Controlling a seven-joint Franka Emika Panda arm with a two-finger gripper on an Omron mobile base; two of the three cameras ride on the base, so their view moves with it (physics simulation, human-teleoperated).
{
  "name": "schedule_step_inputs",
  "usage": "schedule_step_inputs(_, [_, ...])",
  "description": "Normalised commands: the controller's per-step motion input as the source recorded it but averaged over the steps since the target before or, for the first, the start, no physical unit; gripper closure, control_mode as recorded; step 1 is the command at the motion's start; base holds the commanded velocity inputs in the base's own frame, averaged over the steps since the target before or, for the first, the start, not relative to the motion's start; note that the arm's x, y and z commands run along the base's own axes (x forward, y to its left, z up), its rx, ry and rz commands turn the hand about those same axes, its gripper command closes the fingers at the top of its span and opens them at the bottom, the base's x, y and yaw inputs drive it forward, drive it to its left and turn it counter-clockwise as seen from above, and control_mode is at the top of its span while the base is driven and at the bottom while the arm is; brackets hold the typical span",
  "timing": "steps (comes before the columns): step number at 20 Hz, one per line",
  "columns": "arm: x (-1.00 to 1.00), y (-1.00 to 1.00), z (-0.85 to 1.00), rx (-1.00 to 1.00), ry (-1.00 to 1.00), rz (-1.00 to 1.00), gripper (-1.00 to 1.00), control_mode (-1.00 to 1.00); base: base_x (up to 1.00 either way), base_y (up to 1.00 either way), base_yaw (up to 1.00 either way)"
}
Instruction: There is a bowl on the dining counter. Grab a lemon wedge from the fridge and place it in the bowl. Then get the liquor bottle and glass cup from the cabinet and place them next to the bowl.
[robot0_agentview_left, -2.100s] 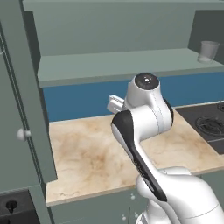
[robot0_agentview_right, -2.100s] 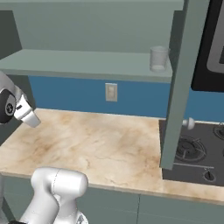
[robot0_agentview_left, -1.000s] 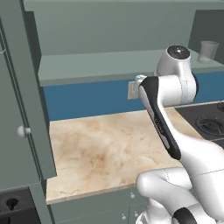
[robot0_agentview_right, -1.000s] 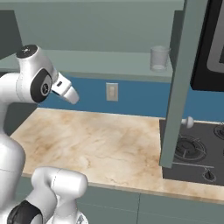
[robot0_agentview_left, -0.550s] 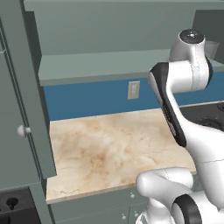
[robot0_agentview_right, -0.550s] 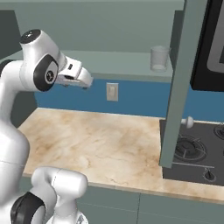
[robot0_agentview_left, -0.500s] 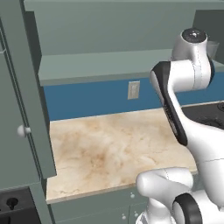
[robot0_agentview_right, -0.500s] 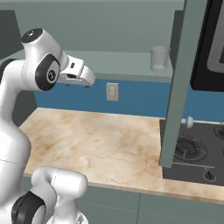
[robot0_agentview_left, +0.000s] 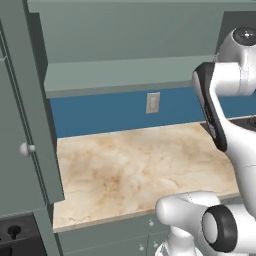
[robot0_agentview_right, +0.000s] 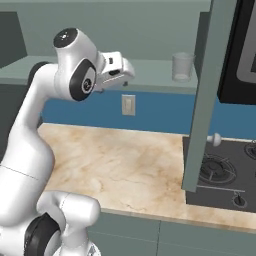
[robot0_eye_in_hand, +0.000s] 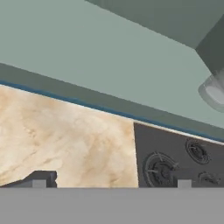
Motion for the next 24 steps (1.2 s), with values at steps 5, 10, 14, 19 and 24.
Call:
schedule_step_inputs(5, [0.15, -0.59, 0.23, -0.28, -0.02, 0.24, -1.0, -1.0, 0.0, 0.0, 0.0])
schedule_step_inputs(10, [0.11, -0.59, 0.11, -0.19, -0.02, 0.24, -1.0, -1.0, 0.0, 0.0, 0.0])
schedule_step_inputs(14, [0.18, -0.5, 0.0, -0.18, 0.0, 0.24, -1.0, -1.0, 0.0, 0.0, 0.0])
schedule_step_inputs(19, [0.24, -0.34, 0.0, -0.22, 0.0, 0.19, -1.0, -1.0, 0.0, 0.0, 0.0])
schedule_step_inputs(24, [0.14, -0.19, 0.04, -0.22, 0.0, 0.08, -1.0, -1.0, 0.0, 0.0, 0.0])
